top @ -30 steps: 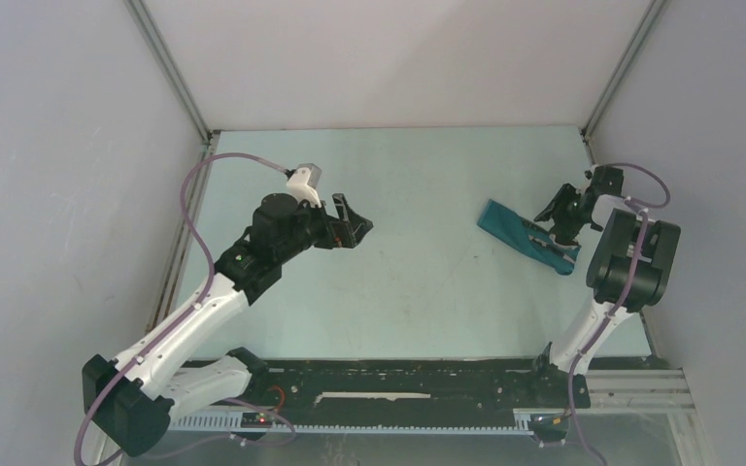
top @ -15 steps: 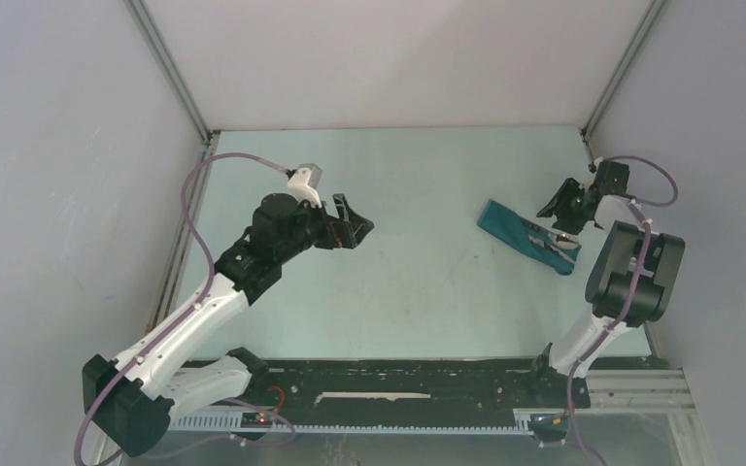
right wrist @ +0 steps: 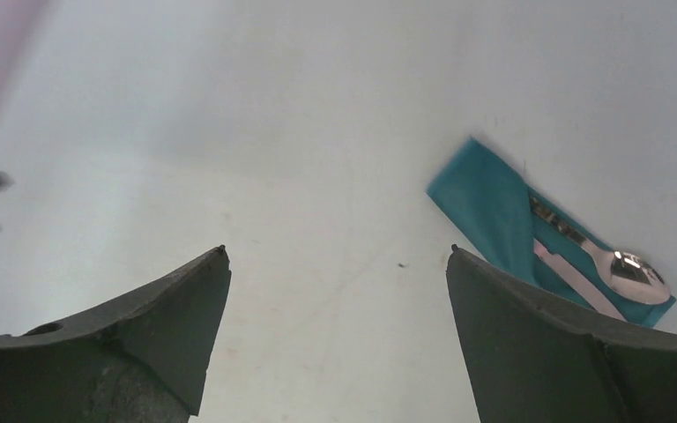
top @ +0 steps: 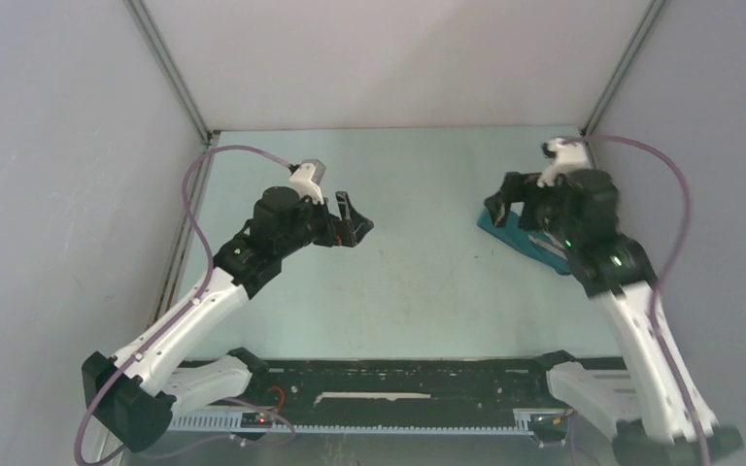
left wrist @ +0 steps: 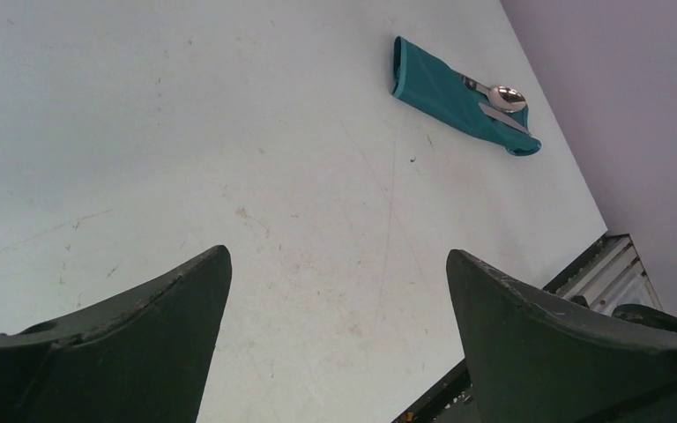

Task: Fold the napkin into a case and place the utensils inside
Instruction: Reset both arms

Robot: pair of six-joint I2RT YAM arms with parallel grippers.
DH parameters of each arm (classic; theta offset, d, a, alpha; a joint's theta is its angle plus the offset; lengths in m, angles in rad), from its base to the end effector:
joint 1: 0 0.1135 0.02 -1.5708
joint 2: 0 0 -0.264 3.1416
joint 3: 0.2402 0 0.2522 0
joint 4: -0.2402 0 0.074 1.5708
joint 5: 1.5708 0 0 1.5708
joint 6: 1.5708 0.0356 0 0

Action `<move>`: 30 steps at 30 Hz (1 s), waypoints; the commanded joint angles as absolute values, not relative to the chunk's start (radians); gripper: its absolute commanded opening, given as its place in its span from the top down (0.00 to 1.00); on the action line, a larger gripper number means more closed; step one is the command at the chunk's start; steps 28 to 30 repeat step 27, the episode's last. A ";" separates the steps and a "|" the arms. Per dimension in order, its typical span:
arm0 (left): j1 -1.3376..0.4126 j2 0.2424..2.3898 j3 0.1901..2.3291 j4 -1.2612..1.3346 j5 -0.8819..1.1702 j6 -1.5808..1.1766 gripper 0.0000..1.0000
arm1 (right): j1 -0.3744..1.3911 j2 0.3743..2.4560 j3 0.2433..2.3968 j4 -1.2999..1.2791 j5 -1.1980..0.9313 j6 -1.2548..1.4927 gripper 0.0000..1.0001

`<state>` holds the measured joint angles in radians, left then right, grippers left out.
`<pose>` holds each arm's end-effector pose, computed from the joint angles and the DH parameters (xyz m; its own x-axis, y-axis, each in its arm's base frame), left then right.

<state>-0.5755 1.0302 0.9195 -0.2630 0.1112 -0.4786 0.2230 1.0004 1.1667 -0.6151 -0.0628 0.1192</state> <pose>0.1959 -0.1318 0.3325 -0.5609 -0.1817 -0.8077 0.4160 0.7816 -0.4647 0.2021 0.0481 0.3879 -0.4529 0.0190 -0.8913 -0.2236 0.9654 0.1342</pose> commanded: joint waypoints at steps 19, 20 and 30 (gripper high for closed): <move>-0.572 0.657 1.169 -0.324 0.016 -0.401 0.00 | 0.252 0.353 1.289 -0.712 -0.075 0.242 0.00; -0.572 0.644 1.177 -0.323 0.011 -0.400 0.00 | 0.252 0.348 1.289 -0.701 -0.071 0.236 0.00; -0.572 0.589 1.241 -0.336 -0.046 -0.338 0.00 | 0.244 0.321 1.289 -0.668 -0.066 0.208 0.00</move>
